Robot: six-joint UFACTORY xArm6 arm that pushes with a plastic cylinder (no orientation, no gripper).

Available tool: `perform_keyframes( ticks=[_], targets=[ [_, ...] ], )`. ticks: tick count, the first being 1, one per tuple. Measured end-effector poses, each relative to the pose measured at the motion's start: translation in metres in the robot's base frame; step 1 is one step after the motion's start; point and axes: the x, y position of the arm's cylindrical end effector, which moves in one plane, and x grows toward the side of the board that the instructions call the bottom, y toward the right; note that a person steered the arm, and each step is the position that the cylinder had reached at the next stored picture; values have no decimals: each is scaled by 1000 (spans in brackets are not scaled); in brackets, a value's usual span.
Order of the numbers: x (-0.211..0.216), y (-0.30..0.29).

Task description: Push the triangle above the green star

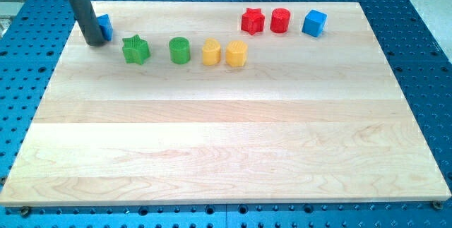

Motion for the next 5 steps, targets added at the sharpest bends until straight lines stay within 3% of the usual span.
perform_keyframes(
  ticks=[1, 2, 3, 4, 5],
  targets=[
    [-31, -33],
    [-42, 28],
    [-58, -14],
    [-19, 5],
    [-9, 52]
  ],
)
